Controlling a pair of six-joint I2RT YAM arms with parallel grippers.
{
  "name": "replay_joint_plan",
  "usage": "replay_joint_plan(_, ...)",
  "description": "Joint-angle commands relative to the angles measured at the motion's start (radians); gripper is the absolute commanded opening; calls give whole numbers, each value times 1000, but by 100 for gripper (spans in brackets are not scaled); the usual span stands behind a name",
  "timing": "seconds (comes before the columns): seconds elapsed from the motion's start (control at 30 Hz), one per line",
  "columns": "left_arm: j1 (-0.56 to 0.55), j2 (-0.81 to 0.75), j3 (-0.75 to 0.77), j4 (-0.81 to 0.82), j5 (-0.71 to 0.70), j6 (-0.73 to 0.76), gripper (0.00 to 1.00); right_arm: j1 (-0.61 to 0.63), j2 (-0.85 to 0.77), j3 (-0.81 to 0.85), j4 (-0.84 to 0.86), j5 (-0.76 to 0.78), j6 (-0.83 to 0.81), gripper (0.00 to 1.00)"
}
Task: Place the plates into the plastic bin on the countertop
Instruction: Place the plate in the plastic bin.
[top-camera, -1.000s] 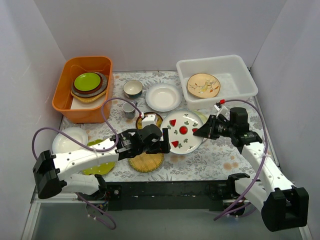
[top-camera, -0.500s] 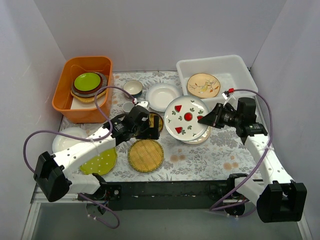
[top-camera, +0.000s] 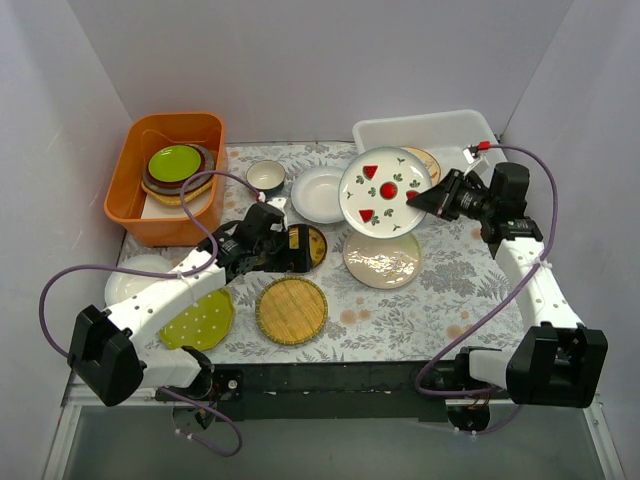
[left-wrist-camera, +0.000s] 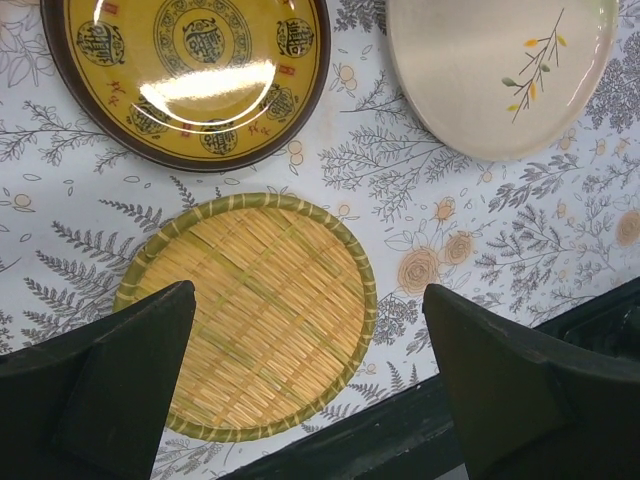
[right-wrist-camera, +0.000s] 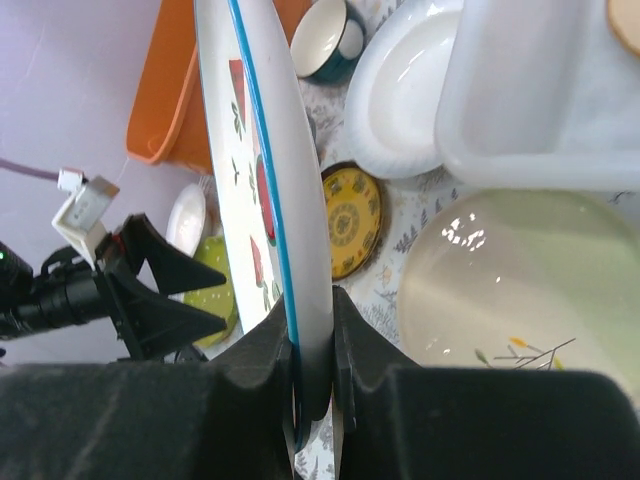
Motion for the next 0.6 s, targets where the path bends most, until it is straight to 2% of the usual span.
replay_joint_plan(0.0,7,-29,-23,18,50,7,98,-53,54,112,152,-45,48,1)
replay_joint_plan(0.17,7,-60,-66,34,76,-20,98,-103,137,173,195,-39,80,1)
replay_joint_plan(0.57,7,-141,-174,85,135,-110,98,-114,290,315,195,122,78,1)
